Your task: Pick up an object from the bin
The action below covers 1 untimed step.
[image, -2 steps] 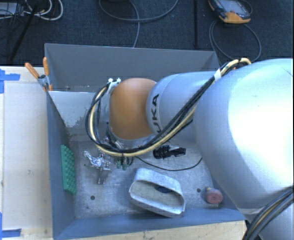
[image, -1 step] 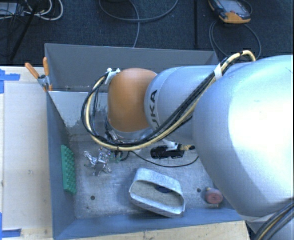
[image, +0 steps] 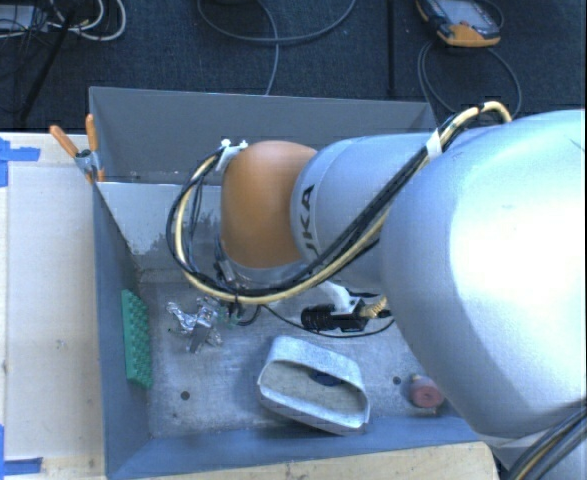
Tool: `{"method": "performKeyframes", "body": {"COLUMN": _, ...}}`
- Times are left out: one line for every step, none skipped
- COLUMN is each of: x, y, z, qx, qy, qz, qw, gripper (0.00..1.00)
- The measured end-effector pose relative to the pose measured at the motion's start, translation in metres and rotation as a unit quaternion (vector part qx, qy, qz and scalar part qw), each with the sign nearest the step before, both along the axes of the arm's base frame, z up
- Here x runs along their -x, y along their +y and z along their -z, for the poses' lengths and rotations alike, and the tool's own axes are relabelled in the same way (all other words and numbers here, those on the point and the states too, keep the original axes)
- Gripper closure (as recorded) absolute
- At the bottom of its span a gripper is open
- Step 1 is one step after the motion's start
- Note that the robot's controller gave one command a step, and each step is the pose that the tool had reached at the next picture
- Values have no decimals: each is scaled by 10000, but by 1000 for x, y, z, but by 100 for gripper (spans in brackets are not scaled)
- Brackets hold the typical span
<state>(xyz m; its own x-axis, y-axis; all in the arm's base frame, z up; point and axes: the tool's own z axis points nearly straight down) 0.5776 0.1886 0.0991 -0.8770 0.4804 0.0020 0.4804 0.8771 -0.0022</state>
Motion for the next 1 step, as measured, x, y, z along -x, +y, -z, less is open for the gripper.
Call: {"method": "performKeyframes", "body": {"x": -8, "y": 3, "z": 28, "qx": -7, "qy": -17, "qz": 356, "qw": 9994, "gripper": 0}}
